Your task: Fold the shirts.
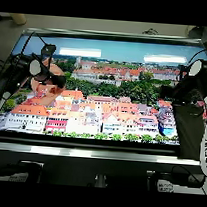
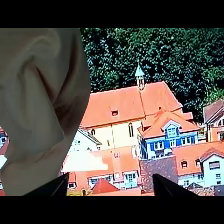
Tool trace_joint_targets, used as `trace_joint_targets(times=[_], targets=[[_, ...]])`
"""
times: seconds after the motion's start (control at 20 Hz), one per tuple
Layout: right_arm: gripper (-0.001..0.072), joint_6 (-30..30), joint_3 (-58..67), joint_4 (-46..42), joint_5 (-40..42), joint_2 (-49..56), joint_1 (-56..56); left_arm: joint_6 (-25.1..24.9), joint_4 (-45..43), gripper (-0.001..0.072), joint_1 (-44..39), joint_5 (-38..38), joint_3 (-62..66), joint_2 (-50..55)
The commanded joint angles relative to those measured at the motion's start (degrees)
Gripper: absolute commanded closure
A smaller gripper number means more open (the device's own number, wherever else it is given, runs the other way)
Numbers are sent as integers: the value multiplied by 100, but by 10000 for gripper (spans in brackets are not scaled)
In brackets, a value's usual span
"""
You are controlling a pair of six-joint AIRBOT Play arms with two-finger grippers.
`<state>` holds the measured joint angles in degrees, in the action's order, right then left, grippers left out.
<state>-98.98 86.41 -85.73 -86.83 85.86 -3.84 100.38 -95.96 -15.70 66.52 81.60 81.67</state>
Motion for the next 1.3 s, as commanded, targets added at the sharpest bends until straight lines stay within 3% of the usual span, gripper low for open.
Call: trace_joint_targets(times=[0.0, 0.65, 0.95, 1.05, 1.1, 1.15, 1.25], targets=[[103, -2, 4, 0, -2, 2, 0, 0, -2, 104, 2, 0, -2, -2], [104, -7, 4, 24, 90, 2, 0, 109, 4, 104, 0, -66, -4, 0], [104, -4, 4, 24, 560, 2, 0, 190, 0, 100, -9, -1464, -2, 79], [104, -4, 4, 26, 765, 2, 0, 162, -389, 108, 48, -1908, 7, 160], [104, -4, 4, 26, 850, 2, 0, 354, -555, 102, 201, -1751, 85, 297], [104, -2, 4, 26, 933, 2, 0, 459, -459, 15, 455, -1351, 225, 507], [104, 0, 4, 31, 1036, 2, 0, 470, 146, 6, 1084, -551, 448, 1025]])
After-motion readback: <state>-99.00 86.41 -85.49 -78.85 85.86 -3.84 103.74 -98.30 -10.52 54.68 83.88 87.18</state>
